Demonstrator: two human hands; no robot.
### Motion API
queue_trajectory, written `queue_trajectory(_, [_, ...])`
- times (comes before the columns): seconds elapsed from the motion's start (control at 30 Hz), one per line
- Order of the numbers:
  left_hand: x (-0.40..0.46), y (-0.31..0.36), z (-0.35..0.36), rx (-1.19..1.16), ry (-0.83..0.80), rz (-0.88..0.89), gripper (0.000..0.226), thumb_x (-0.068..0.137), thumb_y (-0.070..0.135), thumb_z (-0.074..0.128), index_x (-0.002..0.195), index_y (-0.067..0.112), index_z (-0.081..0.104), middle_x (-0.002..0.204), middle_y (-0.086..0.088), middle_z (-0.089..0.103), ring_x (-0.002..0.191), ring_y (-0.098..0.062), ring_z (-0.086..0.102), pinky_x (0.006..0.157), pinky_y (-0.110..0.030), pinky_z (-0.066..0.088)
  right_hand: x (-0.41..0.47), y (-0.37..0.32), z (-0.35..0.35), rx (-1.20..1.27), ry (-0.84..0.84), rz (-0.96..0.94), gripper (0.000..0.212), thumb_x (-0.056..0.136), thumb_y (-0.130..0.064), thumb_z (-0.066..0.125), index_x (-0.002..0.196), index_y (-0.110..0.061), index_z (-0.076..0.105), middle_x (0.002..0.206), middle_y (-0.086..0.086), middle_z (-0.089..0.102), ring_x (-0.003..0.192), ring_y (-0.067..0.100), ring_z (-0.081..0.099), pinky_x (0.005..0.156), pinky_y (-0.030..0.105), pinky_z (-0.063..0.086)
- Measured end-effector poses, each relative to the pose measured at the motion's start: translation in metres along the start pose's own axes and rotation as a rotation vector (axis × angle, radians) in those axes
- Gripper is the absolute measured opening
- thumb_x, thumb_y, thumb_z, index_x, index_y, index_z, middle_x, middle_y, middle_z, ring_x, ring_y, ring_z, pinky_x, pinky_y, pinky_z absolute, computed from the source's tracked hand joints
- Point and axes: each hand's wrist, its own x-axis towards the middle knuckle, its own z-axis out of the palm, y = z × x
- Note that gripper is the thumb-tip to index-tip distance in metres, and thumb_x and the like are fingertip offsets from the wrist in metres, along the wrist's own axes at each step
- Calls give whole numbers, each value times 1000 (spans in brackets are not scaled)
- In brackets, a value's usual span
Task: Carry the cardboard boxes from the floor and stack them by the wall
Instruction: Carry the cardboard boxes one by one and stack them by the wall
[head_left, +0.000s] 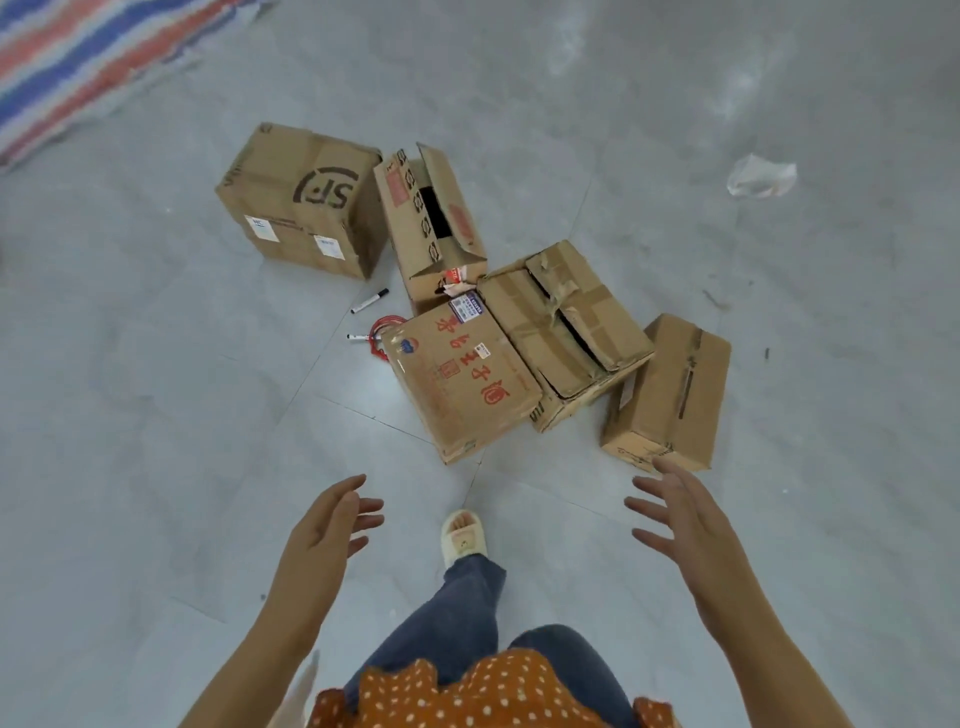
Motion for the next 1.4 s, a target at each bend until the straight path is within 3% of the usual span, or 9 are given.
queue_trajectory(0.27, [134, 27, 53, 48, 5, -142, 32, 103, 27, 34, 129, 19, 51, 112, -3, 62, 101, -19, 62, 88, -29, 47, 174, -34, 23, -49, -95, 180, 21, 101, -36, 37, 118, -30, 47, 105, -9, 61, 94, 6, 62, 74, 28, 52])
queue_trajectory(0.53, [285, -58, 152, -86, 138, -637, 35, 100, 26, 41, 131, 11, 49, 118, -10, 58, 99, -23, 57, 82, -32, 47, 365, 29, 102, -386, -382, 344, 24, 101, -27, 34, 115, -17, 51, 112, 11, 56, 103, 19, 57, 91, 40, 50])
queue_trajectory(0.63, [338, -101, 190, 39, 104, -611, 39, 99, 28, 42, 135, 13, 46, 120, -6, 58, 97, -20, 58, 81, -28, 49, 432, 68, 130, -582, -491, 324, 24, 100, -31, 31, 99, -23, 53, 92, 1, 54, 96, 20, 54, 95, 43, 45])
queue_trajectory(0.7, [368, -133, 207, 134, 97, -516, 41, 99, 28, 44, 138, 15, 44, 116, -1, 58, 88, -11, 56, 70, -18, 44, 471, 96, 152, -658, -522, 279, 22, 100, -32, 32, 90, -29, 51, 82, -10, 50, 82, 11, 50, 77, 31, 43])
queue_trajectory(0.77, [392, -172, 216, 184, 138, -524, 50, 98, 32, 46, 144, 15, 36, 136, -7, 50, 107, -16, 54, 85, -25, 45, 505, 123, 175, -692, -529, 225, 23, 101, -28, 35, 102, -21, 57, 92, -10, 58, 86, 9, 53, 74, 26, 42])
queue_trajectory(0.83, [403, -196, 214, 173, 188, -607, 61, 99, 36, 45, 150, 14, 22, 153, -9, 30, 133, -24, 40, 106, -40, 39, 522, 138, 192, -705, -470, 173, 28, 101, -23, 39, 120, -10, 55, 118, 2, 61, 109, 21, 56, 94, 36, 46])
queue_trajectory(0.97, [418, -240, 219, 89, 153, -651, 64, 100, 38, 42, 153, 19, 11, 159, -2, 18, 143, -22, 27, 116, -43, 27, 516, 186, 218, -880, -270, 16, 42, 96, -16, 45, 135, -2, 42, 138, 18, 44, 122, 33, 46, 98, 36, 41])
queue_trajectory(1.13, [424, -249, 232, -112, 104, -649, 39, 101, 25, 36, 139, 21, 41, 129, 6, 52, 118, -17, 48, 100, -33, 38, 490, 208, 229, -757, -205, 63, 64, 96, -11, 42, 152, -7, 11, 159, 11, 5, 144, 28, 11, 115, 34, 15])
queue_trajectory(1.4, [428, -248, 214, -309, 218, -669, 17, 101, 24, 37, 103, 32, 52, 98, 18, 54, 100, -9, 50, 87, -30, 39, 509, 202, 229, -832, -164, 166, 59, 96, -29, 47, 148, -8, 28, 145, 16, 34, 132, 34, 34, 106, 43, 32])
